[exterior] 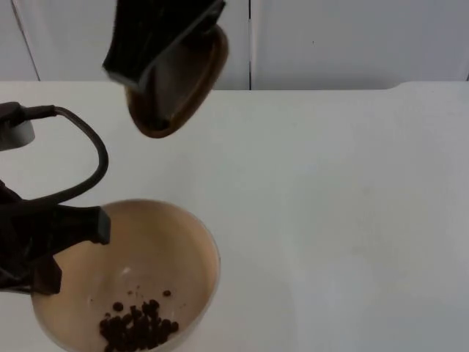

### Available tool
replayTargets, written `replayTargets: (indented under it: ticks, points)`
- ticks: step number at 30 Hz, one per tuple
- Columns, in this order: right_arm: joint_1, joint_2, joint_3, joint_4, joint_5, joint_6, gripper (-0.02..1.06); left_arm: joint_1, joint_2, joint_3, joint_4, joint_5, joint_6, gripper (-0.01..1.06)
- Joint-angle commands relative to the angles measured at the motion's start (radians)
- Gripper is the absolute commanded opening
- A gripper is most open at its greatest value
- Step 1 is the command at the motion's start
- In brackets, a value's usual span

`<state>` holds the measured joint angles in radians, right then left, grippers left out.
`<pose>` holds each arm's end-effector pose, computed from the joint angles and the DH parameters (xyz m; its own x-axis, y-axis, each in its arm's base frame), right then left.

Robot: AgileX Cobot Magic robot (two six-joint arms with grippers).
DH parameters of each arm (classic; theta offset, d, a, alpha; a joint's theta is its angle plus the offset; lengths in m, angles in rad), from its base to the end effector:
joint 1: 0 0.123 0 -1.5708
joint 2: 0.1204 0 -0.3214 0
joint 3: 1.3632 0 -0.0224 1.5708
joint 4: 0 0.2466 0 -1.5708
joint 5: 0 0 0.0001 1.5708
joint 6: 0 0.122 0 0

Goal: Pick up the bowl with the left hand and pour the coffee beans from the cup into the bowl with the right hand.

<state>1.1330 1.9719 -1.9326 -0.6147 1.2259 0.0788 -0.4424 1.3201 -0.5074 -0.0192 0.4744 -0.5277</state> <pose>0.2512 0.3803 0.3441 -0.2730 -0.8900 -0.3653 -0.7089 0.4428 -0.5490 0.1819 -0.0873 0.1811 -0.9437 -0.1264 -0.3058 -0.0679 0.9785 -0.1949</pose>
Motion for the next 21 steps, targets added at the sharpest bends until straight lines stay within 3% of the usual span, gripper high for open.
replayTargets:
  ticks: [1, 3, 4, 7, 10, 18, 21]
  points:
    - [-0.039, -0.029, -0.001, 0.072, -0.005, -0.017, 0.0, 0.003, -0.003, -0.008, 0.001, -0.011, -0.002, 0.0]
    - [-0.07, -0.036, -0.001, 0.119, -0.005, -0.027, 0.0, 0.003, -0.003, -0.008, 0.001, -0.016, -0.002, 0.0]
    - [-0.114, -0.045, -0.001, 0.209, -0.005, -0.047, 0.0, 0.003, -0.003, -0.008, 0.001, -0.024, -0.002, 0.0]
    - [-0.206, -0.052, -0.001, 0.352, -0.005, -0.079, 0.0, 0.003, -0.003, -0.008, 0.001, -0.034, -0.002, 0.0]
    - [-0.262, -0.052, -0.001, 0.416, -0.005, -0.09, 0.0, 0.003, -0.003, -0.01, 0.001, -0.035, -0.002, 0.0]
    - [-0.377, -0.052, 0.014, 0.476, -0.005, -0.088, 0.0, 0.003, 0.003, -0.072, 0.004, -0.036, 0.053, 0.0]
    - [-0.436, -0.071, 0.09, 0.489, -0.005, -0.088, 0.0, 0.003, 0.036, -0.132, 0.002, -0.004, 0.08, 0.0]
